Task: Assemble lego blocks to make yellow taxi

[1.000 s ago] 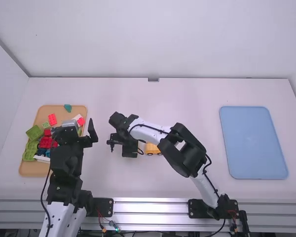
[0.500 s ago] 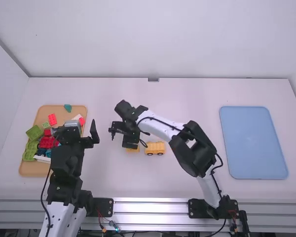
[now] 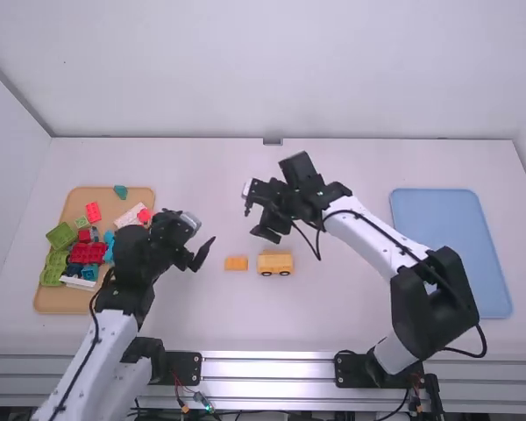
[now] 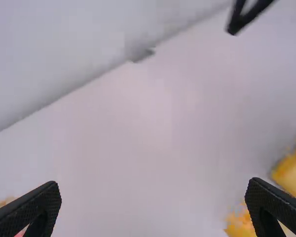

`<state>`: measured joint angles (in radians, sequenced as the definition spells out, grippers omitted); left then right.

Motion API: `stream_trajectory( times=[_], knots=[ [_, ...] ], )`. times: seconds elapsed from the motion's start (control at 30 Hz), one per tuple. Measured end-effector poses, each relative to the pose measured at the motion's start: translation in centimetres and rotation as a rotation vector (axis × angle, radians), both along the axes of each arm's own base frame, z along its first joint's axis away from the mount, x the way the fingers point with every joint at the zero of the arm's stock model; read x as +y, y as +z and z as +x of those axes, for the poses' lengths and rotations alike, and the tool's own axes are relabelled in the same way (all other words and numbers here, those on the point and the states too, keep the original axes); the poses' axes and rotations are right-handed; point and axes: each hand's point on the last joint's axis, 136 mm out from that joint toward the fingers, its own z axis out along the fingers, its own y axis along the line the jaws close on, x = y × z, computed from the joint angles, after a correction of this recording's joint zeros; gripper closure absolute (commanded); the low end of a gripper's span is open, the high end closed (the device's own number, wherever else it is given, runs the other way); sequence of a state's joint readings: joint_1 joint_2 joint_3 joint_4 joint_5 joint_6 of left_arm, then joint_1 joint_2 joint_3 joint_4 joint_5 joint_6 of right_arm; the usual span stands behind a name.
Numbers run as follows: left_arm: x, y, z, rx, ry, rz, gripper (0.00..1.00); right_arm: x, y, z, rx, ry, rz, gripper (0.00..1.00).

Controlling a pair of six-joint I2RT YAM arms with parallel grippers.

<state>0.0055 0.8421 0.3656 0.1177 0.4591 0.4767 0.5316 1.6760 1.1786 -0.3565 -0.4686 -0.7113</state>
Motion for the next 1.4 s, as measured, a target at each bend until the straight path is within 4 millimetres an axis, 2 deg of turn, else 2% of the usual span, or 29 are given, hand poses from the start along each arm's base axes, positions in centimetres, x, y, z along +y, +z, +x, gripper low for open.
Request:
stream_trajectory(
  times=[0.1, 0.27, 0.3, 0.43, 0.63, 0.77, 0.87, 1.0, 1.13, 1.3, 1.4],
  knots=[
    [-2.1, -1.6, 0.2, 0.039, -0.191, 0.046, 0.01, -2.1, -1.5, -0.5, 0.026, -0.030, 0.033, 0.01],
    [-5.4, -5.3, -1.4, 0.090, -0.555, 0.054, 0.01, -5.1, -1.7, -0.1, -0.010, -0.090, 0.095, 0.01],
    [-5.4, -5.3, -1.4, 0.090, -0.555, 0.054, 0.01, -5.1, -1.7, -0.1, -0.010, -0.090, 0.095, 0.01],
    [-6.9, -8.2, -2.4, 0.154, -0.753, -0.008, 0.01, -6.4, -2.4, 0.1, -0.026, -0.116, 0.114, 0.01],
    [-7.7, -11.2, -2.3, 0.202, -0.904, -0.083, 0.00, -7.2, -3.5, -0.4, -0.004, -0.126, 0.134, 0.01],
    [-7.8, -12.3, -2.6, 0.181, -0.964, -0.075, 0.07, -7.2, -3.4, -0.5, 0.001, -0.121, 0.144, 0.02],
    [-7.7, -13.0, -2.6, 0.160, -0.982, -0.042, 0.08, -7.1, -3.4, -0.6, 0.000, -0.115, 0.149, 0.01],
    [-7.4, -13.8, -1.3, 0.101, -0.959, 0.024, 0.07, -7.0, -3.2, -0.4, -0.006, -0.114, 0.156, 0.01],
    [-7.1, -14.7, -0.3, 0.097, -0.892, 0.050, 0.13, -7.0, -3.2, -0.4, -0.010, -0.112, 0.157, 0.01],
    [-7.0, -15.8, -1.3, 0.168, -0.832, 0.012, 0.13, -6.9, -3.1, -0.4, -0.008, -0.112, 0.159, 0.01],
    [-6.9, -16.1, -1.5, 0.177, -0.818, 0.009, 0.17, -6.9, -3.1, -0.4, -0.011, -0.109, 0.158, 0.01]
  ],
)
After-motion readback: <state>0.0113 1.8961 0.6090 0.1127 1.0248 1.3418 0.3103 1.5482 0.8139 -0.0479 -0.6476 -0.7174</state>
